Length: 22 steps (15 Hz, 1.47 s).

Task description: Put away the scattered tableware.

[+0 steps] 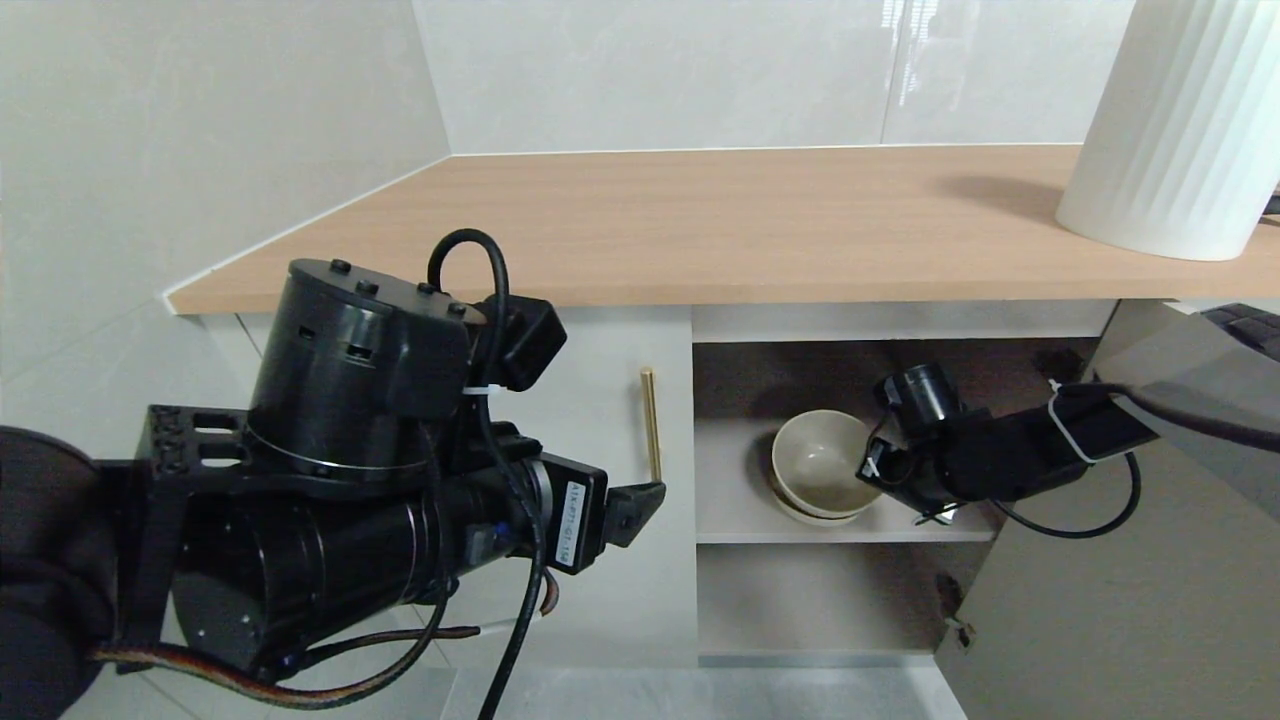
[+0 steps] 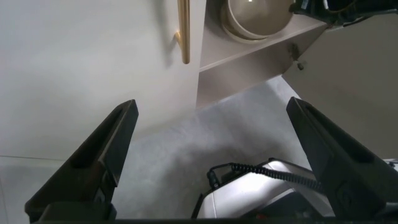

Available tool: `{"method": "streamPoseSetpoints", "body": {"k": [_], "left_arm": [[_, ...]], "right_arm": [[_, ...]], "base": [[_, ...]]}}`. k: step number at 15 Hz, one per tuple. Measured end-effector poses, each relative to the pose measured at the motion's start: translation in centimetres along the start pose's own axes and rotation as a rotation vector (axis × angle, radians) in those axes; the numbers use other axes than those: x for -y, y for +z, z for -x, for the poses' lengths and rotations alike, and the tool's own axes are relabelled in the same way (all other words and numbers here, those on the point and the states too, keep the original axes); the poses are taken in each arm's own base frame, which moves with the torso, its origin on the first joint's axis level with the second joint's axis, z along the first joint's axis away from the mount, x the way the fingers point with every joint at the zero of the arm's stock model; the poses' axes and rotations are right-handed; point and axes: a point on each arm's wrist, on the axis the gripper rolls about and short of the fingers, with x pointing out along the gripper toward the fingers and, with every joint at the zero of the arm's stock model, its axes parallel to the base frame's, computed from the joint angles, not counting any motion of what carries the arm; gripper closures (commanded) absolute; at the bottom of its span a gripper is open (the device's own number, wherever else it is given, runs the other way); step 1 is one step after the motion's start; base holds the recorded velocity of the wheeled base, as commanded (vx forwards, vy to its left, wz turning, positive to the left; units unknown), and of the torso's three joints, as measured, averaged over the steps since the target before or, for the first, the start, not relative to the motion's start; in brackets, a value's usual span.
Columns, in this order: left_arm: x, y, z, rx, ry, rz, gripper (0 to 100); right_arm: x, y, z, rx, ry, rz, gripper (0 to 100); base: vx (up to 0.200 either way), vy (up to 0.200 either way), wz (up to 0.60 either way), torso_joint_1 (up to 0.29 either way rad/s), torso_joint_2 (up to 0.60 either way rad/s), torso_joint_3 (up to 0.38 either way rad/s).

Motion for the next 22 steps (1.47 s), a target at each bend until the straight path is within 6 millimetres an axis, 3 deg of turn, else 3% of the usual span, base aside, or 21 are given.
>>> {"method": "streamPoseSetpoints", "body": {"k": [1, 2, 9, 13, 15, 18, 22], "left_arm": [[0.0, 0.0, 0.0, 0.000, 0.000, 0.000, 0], [0.0, 0.0, 0.0, 0.000, -0.001, -0.001, 0], [0.1, 0.0, 0.0, 0.000, -0.003, -0.002, 0], [-0.2, 0.0, -0.1, -0.012, -0.017, 0.049, 0], [-1.1, -0.5, -0.4, -0.050, -0.044, 0.132, 0], [-4.5, -1.0, 0.1, -0.064, 0.002, 0.210, 0], [-7.1, -3.1, 4.0, -0.055, 0.026, 0.246, 0]], "right_arm": [[0.0, -0.1, 0.0, -0.001, 0.001, 0.001, 100], [-0.1, -0.1, 0.0, -0.002, 0.001, 0.002, 0], [-0.2, -0.2, 0.1, -0.008, 0.006, 0.006, 0], [-0.7, -0.1, 2.6, -0.056, 0.066, 0.022, 0], [-0.9, -0.1, 5.8, -0.104, 0.118, 0.051, 0], [0.1, 0.4, 12.2, -0.125, 0.159, 0.148, 0], [3.0, -0.1, 22.7, -0.161, 0.207, 0.297, 0]], "base": [[0.000, 0.000, 0.00, 0.000, 0.00, 0.000], [0.000, 0.000, 0.00, 0.000, 0.00, 0.000], [0.000, 0.000, 0.00, 0.000, 0.00, 0.000], [0.000, 0.000, 0.00, 0.000, 0.00, 0.000], [0.000, 0.000, 0.00, 0.000, 0.00, 0.000], [0.000, 0.000, 0.00, 0.000, 0.00, 0.000], [0.000, 0.000, 0.00, 0.000, 0.00, 0.000]]}}
